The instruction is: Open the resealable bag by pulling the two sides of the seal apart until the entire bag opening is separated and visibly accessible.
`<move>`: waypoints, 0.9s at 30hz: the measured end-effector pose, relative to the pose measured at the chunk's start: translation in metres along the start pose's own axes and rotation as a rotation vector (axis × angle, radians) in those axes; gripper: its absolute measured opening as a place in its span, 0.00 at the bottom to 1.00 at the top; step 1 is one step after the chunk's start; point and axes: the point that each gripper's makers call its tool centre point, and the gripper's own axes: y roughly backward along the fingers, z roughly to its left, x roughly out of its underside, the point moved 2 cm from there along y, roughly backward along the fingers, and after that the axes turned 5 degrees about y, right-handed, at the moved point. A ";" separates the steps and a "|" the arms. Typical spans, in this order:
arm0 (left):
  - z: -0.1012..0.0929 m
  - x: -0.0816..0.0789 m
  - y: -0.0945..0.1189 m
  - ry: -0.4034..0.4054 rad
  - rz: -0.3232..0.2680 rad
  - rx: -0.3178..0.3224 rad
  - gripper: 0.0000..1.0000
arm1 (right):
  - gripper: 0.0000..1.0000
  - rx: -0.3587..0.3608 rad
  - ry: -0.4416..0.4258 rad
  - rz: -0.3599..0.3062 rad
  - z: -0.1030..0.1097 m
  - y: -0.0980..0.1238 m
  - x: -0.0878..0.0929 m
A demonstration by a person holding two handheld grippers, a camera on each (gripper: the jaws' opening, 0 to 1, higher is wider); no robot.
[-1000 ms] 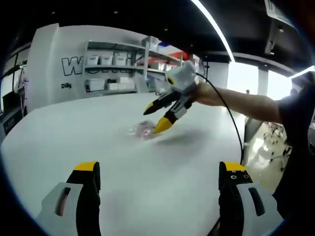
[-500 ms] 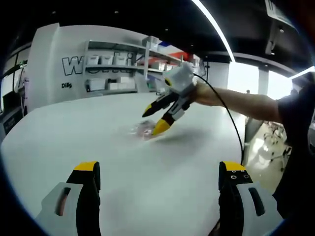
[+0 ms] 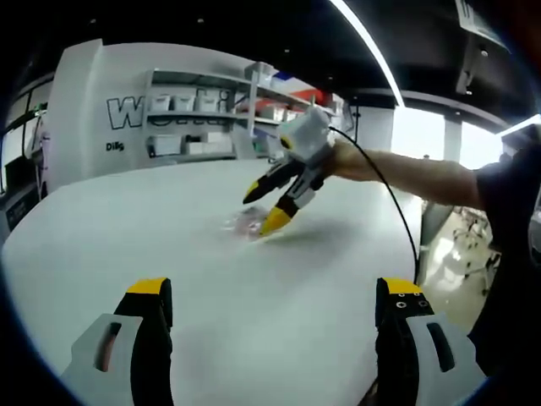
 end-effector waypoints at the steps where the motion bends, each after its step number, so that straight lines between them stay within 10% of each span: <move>1: 0.000 0.000 0.000 0.000 0.000 0.000 0.99 | 0.57 -0.003 0.002 0.005 0.000 -0.001 0.001; 27: 0.005 -0.001 0.002 0.004 -0.002 -0.003 0.99 | 0.30 -0.048 0.000 0.058 0.003 -0.006 0.004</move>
